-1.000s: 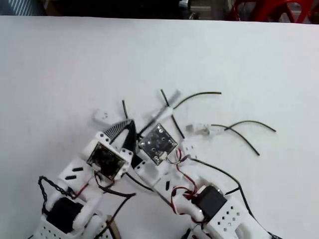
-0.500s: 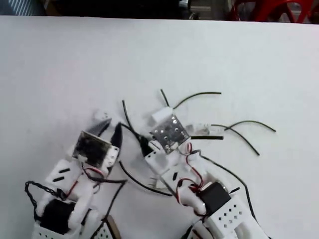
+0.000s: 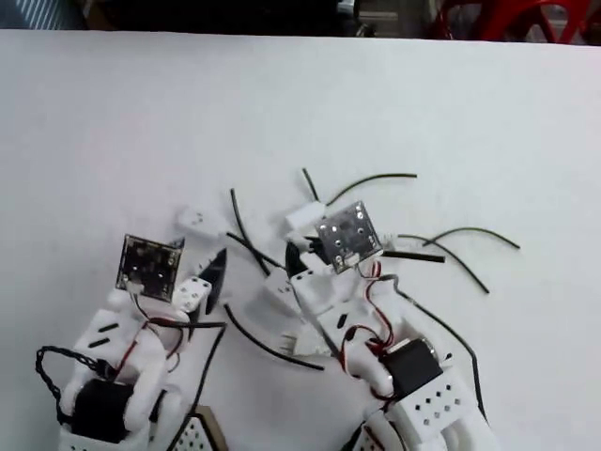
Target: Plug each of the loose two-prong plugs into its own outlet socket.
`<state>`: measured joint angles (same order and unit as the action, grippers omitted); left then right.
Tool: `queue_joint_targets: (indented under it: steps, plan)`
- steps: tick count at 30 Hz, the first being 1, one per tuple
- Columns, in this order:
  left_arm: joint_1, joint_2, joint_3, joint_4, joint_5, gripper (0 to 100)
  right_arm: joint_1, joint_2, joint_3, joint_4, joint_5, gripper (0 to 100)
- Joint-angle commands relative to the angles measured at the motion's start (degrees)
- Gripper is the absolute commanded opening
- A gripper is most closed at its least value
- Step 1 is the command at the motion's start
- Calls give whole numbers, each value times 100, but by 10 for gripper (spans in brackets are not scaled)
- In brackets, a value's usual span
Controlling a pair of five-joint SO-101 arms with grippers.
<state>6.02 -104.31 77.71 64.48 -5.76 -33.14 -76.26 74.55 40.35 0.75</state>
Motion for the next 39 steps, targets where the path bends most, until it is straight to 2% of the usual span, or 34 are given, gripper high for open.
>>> queue_joint_targets:
  steps: [1, 5, 12, 20, 26, 31, 39]
  plan:
    - [-84, 716, -879, 53, 79, 210, 75, 40, -53, -48, -44, 17]
    - [-84, 2273, -1723, 132, 132, 210, 154, 40, 158, -321, -26, 17]
    - [-84, 5007, -2840, 651, 932, 211, 523, 40, 369, -752, -35, 17]
    - [-84, 7231, -3437, 651, 1820, 215, 497, 40, 378, -743, -44, 17]
    - [-75, 8479, -3552, 246, 1969, 215, 497, 40, 387, -743, -44, 17]
    - [-84, 9121, -3552, -18, 2365, 215, 497, 40, 387, -743, -44, 17]
    - [-75, 9771, -3552, -492, 2321, 211, 497, 40, 387, -716, -44, 17]
